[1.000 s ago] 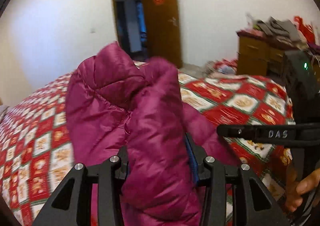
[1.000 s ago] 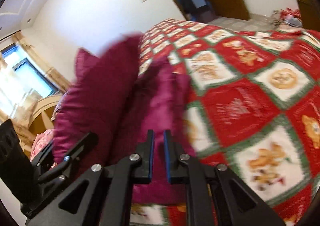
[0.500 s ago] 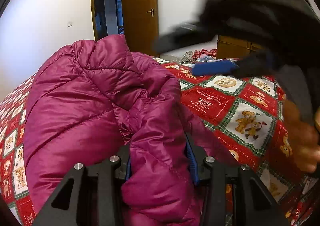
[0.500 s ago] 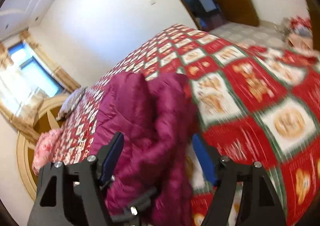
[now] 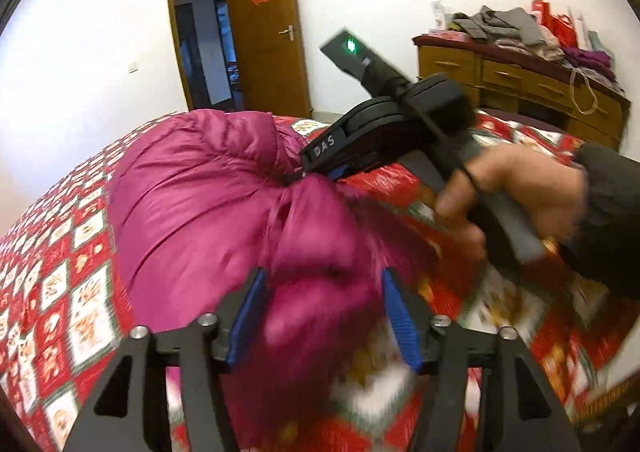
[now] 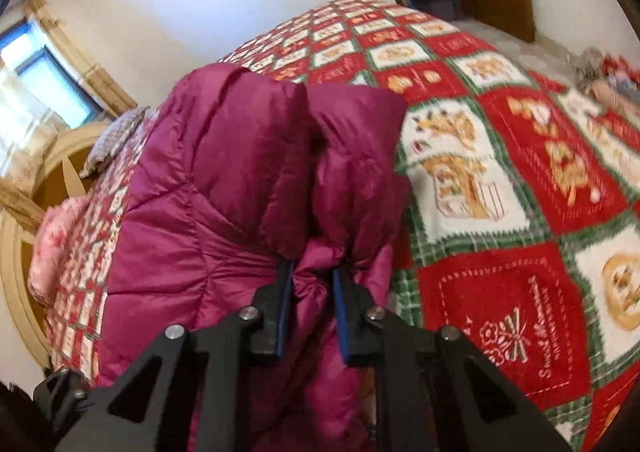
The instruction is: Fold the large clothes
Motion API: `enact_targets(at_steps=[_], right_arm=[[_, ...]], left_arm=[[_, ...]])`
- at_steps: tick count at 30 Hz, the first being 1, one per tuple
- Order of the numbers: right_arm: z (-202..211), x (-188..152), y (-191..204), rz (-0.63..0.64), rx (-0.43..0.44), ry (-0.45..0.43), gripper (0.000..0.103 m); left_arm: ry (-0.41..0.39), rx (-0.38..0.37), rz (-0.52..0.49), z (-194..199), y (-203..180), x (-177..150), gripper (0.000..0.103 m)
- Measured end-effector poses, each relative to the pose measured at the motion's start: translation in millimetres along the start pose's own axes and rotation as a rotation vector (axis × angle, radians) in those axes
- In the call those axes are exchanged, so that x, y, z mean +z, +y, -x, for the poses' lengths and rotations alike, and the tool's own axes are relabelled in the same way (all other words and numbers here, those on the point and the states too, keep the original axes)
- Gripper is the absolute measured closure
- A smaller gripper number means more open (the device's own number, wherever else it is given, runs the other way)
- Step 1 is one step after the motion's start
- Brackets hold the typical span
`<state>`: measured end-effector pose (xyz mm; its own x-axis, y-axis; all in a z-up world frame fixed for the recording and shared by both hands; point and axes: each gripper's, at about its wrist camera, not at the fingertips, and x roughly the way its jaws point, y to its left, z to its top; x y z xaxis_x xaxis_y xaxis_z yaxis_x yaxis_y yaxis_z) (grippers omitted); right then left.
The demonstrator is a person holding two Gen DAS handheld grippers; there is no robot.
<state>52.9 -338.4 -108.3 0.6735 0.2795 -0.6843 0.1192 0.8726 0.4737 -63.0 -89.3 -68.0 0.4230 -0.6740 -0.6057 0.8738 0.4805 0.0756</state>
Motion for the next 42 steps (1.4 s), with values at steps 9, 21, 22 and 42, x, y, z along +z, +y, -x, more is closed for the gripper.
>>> enact_targets(at_steps=[9,21,22,42], right_arm=[[1,-18,-15,-0.062,0.016,-0.011,0.093],[2,-17,-10,-0.032,-0.006,-0.014,0.091],[5,-16,-9,-0.022,-0.001,-0.02,0.09],[26,48,42,0.165,-0.086,-0.178,0.059]], left_arm=[[-0.091,-0.053,0.528,34,138,8,0.039],[0.017,0.113,0.615,-81,157,35,0.038],[0.019,0.134,0.578,-82,151,35,0.038],[0.127,0.249,0.452,-110,135,37,0.035]])
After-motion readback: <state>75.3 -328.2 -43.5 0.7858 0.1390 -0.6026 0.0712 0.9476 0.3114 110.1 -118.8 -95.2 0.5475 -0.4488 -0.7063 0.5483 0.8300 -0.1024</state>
